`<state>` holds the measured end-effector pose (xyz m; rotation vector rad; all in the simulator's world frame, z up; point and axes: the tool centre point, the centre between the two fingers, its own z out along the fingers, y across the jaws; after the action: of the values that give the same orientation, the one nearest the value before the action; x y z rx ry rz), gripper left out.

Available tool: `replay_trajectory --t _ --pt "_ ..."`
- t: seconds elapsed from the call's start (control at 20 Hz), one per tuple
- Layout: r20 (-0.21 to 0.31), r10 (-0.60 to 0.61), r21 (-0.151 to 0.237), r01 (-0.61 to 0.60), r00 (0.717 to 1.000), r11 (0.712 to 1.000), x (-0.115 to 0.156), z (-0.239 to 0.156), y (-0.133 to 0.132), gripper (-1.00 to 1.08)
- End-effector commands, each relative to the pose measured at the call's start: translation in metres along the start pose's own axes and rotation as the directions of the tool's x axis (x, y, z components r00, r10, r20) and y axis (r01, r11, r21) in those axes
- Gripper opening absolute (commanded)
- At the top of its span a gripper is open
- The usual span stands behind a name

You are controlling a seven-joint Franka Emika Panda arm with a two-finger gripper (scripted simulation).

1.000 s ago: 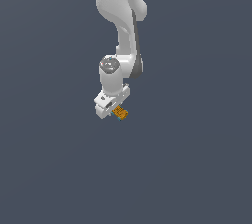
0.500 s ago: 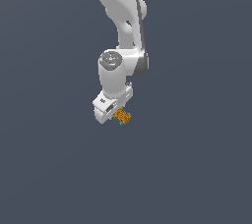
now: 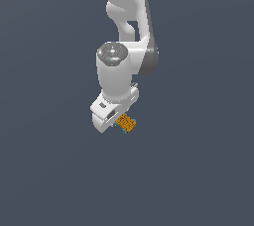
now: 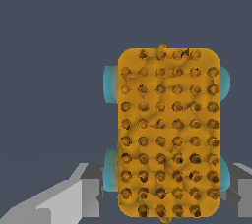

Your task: Pick up the object and move it to a goal position.

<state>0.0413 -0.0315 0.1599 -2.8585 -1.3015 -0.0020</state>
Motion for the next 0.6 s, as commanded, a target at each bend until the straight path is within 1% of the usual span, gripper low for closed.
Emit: replay_trajectory --t 0.0,0.55 --pt "0.000 0.001 0.000 -0.001 1.000 1.000 0.011 -0.013 0.008 -1.00" --pt "0.001 0.001 0.000 -0.001 1.000 1.000 0.048 -0.057 0.038 -1.00"
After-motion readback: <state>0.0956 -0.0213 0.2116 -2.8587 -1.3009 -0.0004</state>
